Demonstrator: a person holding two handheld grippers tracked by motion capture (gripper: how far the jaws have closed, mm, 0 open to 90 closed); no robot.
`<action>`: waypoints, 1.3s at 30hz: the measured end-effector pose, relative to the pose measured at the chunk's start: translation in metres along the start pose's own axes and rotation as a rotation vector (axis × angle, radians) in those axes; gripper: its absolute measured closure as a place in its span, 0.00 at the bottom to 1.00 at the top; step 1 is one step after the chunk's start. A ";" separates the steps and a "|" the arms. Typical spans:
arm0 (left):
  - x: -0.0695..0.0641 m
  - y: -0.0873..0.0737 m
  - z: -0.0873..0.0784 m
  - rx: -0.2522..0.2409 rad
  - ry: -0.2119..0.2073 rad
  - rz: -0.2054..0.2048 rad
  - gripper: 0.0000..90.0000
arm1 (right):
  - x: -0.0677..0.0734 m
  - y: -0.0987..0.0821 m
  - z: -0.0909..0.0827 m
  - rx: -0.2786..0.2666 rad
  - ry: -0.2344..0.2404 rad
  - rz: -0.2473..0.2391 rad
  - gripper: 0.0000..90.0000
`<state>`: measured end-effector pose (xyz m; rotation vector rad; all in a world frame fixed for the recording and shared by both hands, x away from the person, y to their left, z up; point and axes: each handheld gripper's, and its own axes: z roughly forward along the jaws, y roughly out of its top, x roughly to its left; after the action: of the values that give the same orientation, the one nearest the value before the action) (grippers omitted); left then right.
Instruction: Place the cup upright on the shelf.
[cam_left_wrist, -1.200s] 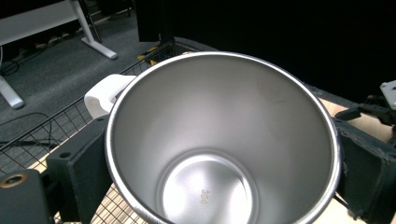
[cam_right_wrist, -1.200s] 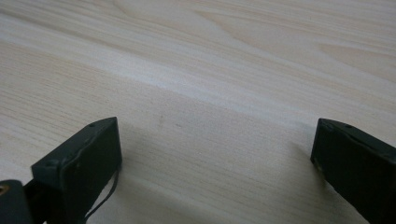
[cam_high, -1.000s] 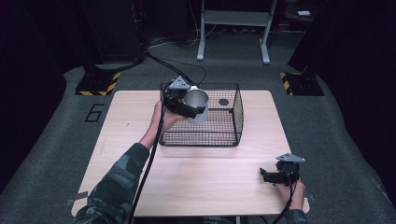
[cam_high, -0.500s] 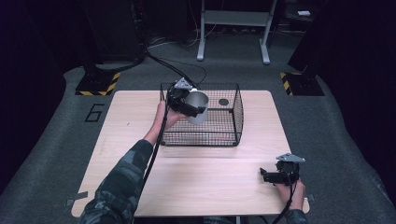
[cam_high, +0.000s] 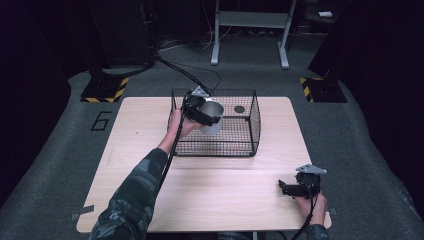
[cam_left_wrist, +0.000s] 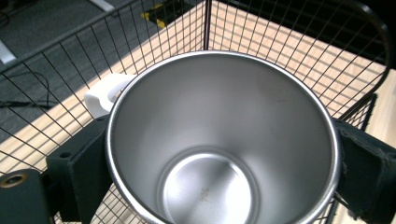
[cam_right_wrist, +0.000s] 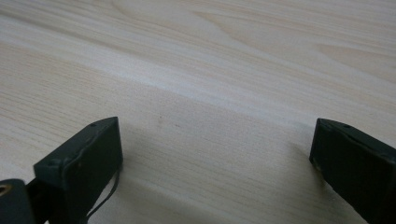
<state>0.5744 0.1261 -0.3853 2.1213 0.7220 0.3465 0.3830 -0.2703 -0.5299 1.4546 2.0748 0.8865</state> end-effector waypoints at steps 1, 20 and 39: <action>0.001 -0.001 0.003 0.005 0.003 0.006 0.08 | 0.000 0.000 0.000 0.000 0.000 0.000 0.02; 0.007 -0.008 0.030 0.082 -0.008 0.007 0.08 | 0.000 0.000 0.000 0.000 0.000 0.001 0.03; 0.006 -0.011 0.051 0.152 -0.024 0.023 0.08 | 0.000 0.000 0.000 -0.005 0.000 0.001 0.03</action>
<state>0.5994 0.1028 -0.4252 2.2742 0.7303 0.2854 0.3830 -0.2704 -0.5300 1.4535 2.0708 0.8911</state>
